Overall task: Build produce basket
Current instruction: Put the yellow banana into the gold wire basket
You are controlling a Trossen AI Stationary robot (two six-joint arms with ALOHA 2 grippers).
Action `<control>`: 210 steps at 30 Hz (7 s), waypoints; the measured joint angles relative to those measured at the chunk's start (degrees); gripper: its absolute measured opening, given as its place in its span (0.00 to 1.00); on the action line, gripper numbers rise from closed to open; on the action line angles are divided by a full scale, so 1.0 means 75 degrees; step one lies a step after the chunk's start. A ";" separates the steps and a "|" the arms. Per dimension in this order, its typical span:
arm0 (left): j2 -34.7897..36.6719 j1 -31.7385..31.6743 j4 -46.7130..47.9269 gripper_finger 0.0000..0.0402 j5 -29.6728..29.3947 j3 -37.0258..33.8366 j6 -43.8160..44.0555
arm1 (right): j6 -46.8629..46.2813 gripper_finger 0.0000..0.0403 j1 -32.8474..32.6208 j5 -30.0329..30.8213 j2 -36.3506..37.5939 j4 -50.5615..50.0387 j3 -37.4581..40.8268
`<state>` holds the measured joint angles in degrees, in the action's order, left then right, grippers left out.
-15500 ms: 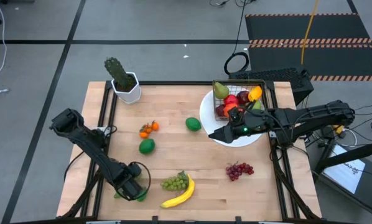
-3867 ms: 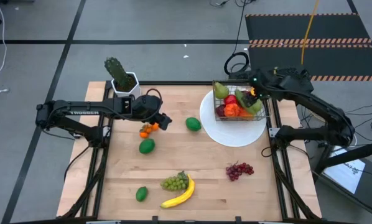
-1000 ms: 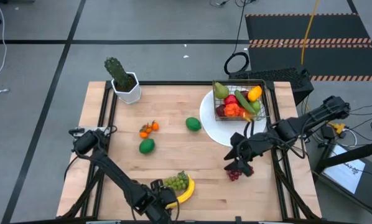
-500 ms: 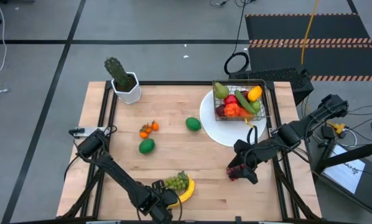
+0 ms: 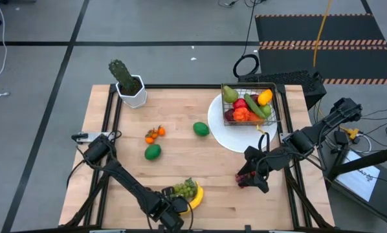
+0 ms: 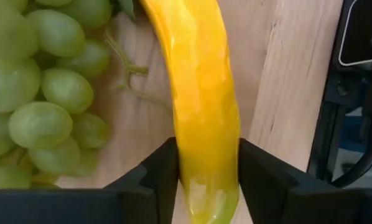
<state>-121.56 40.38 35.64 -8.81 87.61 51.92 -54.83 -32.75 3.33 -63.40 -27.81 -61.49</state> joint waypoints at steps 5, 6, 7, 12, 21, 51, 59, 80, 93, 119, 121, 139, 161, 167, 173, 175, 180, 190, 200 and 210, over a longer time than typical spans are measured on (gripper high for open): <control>0.0057 -0.0101 -0.0066 0.31 0.0054 0.0000 -0.0007 | 0.0000 0.62 0.0000 0.0010 0.0000 0.0000 0.0000; 0.0107 -0.0139 -0.0126 0.31 0.0062 -0.0003 0.0033 | 0.0003 0.62 0.0000 0.0026 0.0000 0.0000 0.0000; 0.0166 -0.0164 -0.0220 0.32 0.0057 -0.0003 0.0040 | 0.0006 0.62 0.0000 0.0099 0.0000 0.0000 0.0000; 0.0504 -0.0335 -0.0610 0.36 0.0054 -0.0003 0.0031 | 0.0063 0.62 0.0003 0.0385 -0.0002 -0.0006 0.0000; 0.1397 -0.0723 -0.0591 0.31 -0.0043 -0.0003 -0.0107 | 0.0155 0.62 0.0003 0.0693 0.0000 0.0005 0.0000; 0.3874 -0.2261 -0.3380 0.32 -0.1837 0.0006 -0.3081 | 0.2812 0.62 0.0565 0.2368 -0.0003 0.3139 0.0000; 0.3873 -0.2823 -0.4492 0.34 -0.1826 0.0006 -0.4067 | 0.3306 0.62 0.0882 0.2346 -0.0003 0.4419 0.0000; 0.3873 -0.3546 -0.5237 0.36 -0.1162 0.0003 -0.4514 | 0.4091 0.62 0.2192 0.2349 -0.0003 0.6701 0.0000; 0.3873 -0.3582 -0.5183 0.36 -0.1160 0.0003 -0.4560 | 0.4012 0.38 0.2326 0.2116 -0.0006 0.6767 0.0000; 0.5546 -0.3845 0.0013 0.67 -0.1341 0.0003 -0.3387 | 0.7262 0.35 0.2430 0.2586 0.0655 0.6350 0.0000; 0.5634 -0.3844 0.0281 0.67 -0.1251 0.0003 -0.3388 | 0.7921 0.35 0.2428 0.2585 0.0664 0.6360 0.0000; 0.5729 -0.3775 0.1128 0.67 -0.1001 0.0000 -0.3176 | 1.0523 0.36 0.2428 0.2585 0.0652 0.5555 0.0000; 0.5729 -0.3780 0.1162 0.67 -0.1016 0.0000 -0.3047 | 0.8308 0.36 0.2428 0.2585 0.0653 0.5707 0.0000; 0.5729 -0.3780 0.1162 0.67 -0.1051 0.0000 -0.3106 | 0.7734 0.36 0.2428 0.2585 0.0653 0.5753 0.0000; 0.5729 -0.3780 0.1163 0.67 -0.1098 0.0000 -0.3100 | 0.7012 0.36 0.2428 0.2599 0.0653 0.5764 0.0000; 0.5729 -0.3780 0.1162 0.67 -0.1098 0.0000 -0.3091 | 0.6834 0.36 0.2425 0.2726 0.0653 0.5764 0.0000; 0.5727 -0.3814 0.1162 0.67 -0.1144 0.0000 -0.3089 | 0.6513 0.36 0.2425 0.3207 0.0653 0.5765 0.0000; 0.5724 -0.4116 0.1162 0.67 -0.1199 0.0000 -0.3269 | 0.6081 0.36 0.2425 0.4493 0.0653 0.5759 0.0000; 0.5724 -0.4422 0.1162 0.67 -0.1194 0.0000 -0.3487 | 0.5333 0.36 0.2671 0.7258 0.0653 0.5416 0.0000; 0.5724 -0.4925 0.1164 0.67 -0.1149 0.0000 -0.3915 | 0.1972 0.36 0.4095 0.7483 0.0653 0.2853 0.0000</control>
<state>-78.63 3.44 44.37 -17.43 87.61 22.56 -40.04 -2.04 59.46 -58.50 -6.42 -61.49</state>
